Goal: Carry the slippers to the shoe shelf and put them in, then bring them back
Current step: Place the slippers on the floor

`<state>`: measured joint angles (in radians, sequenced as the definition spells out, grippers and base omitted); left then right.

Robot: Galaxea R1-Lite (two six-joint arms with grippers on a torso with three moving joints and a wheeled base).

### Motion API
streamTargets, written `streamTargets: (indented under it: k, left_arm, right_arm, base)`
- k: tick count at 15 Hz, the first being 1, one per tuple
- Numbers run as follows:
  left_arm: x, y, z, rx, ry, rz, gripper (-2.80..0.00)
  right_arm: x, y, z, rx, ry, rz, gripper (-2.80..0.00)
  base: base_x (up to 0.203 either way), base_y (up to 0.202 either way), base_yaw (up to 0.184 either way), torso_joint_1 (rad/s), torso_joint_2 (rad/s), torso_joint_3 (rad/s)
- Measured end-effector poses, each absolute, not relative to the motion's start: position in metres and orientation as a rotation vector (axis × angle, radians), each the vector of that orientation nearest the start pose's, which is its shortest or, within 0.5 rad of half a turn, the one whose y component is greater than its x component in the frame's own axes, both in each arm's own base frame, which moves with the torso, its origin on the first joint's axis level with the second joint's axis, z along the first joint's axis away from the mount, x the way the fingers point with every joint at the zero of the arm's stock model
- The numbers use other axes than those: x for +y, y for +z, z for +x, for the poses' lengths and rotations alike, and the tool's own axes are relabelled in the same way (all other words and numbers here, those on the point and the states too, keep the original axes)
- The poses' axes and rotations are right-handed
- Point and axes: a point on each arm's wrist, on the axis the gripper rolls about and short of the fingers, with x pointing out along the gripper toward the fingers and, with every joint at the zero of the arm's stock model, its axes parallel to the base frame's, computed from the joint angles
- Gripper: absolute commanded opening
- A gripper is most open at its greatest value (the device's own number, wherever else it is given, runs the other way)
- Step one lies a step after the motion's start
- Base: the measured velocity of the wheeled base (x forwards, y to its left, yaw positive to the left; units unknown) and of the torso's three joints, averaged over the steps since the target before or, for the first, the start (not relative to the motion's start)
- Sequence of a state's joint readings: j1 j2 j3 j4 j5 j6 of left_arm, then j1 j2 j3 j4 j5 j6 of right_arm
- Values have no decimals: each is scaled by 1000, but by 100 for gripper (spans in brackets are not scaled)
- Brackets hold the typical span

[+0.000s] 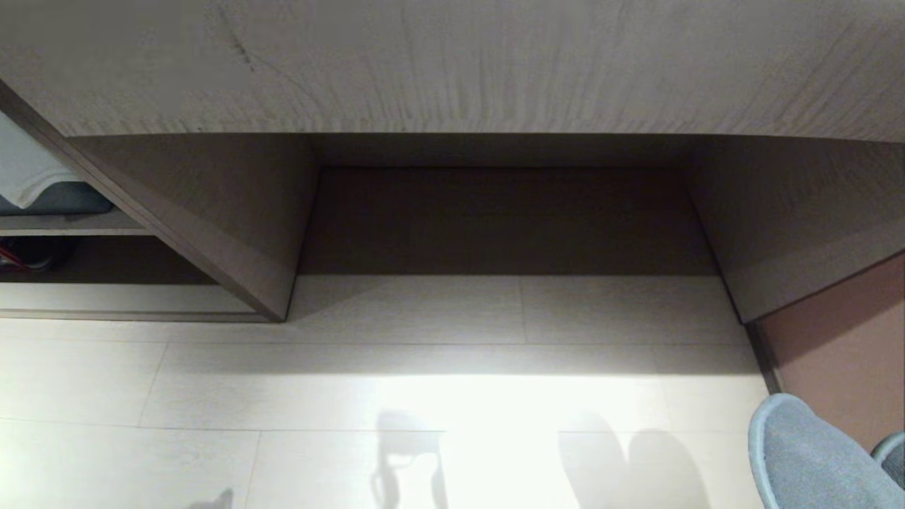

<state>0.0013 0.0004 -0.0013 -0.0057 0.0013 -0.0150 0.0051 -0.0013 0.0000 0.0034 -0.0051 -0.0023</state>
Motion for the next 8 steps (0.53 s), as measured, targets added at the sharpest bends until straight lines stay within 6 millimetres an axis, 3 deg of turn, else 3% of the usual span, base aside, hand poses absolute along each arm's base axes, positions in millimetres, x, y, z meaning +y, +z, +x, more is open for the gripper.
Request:
streamTargets:
  k: [8]
  left_arm:
    - [0,77,-23,-7,2,-15,-280]
  right_arm:
    - [0,75,-23,2,1,-3,-280]
  base:
    - [0,0,0,4,3,-197]
